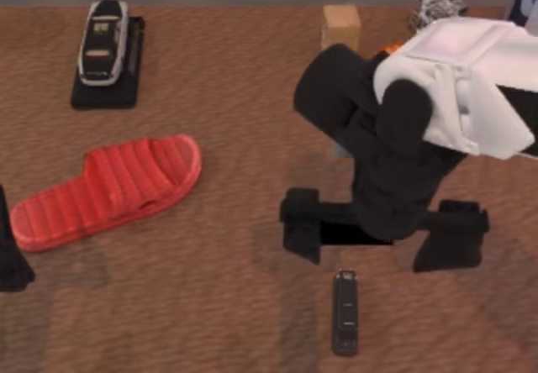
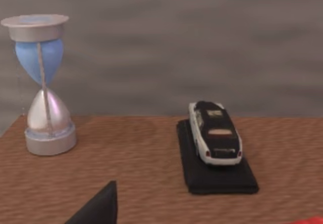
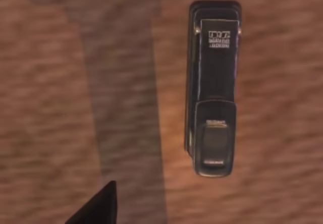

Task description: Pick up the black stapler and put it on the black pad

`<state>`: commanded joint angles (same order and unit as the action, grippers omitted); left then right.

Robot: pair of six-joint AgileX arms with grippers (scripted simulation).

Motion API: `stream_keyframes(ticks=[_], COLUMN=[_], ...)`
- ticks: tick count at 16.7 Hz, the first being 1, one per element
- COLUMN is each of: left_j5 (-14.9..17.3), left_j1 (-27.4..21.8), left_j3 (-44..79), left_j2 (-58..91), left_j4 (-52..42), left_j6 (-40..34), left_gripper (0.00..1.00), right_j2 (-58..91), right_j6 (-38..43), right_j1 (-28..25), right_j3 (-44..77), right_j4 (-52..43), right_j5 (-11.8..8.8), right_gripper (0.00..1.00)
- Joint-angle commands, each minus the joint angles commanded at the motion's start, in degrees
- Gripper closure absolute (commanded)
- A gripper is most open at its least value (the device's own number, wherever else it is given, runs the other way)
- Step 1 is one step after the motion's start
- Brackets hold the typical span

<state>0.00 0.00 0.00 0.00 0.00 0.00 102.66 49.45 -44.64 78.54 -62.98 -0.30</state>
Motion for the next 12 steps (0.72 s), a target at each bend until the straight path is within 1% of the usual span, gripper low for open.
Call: stream_keyframes(ticks=[3,9,12], left_j5=[0.0,0.0,0.0], left_j1=[0.0,0.0,0.0], left_j3=[0.0,0.0,0.0], left_j2=[0.0,0.0,0.0], left_j4=[0.0,0.0,0.0], left_j6=[0.0,0.0,0.0], left_gripper=[0.00,0.00,0.00], right_j2=[3.5,3.5,5.0], right_j6=[1.8,1.7,1.7], right_j1=[-1.6,-1.4,-1.5], right_j3=[3.0,2.8,0.1], right_j4=[-2.0,-1.8,2.2], right_j5=[0.1,0.1,0.1], right_gripper=[0.00,0.00,0.00])
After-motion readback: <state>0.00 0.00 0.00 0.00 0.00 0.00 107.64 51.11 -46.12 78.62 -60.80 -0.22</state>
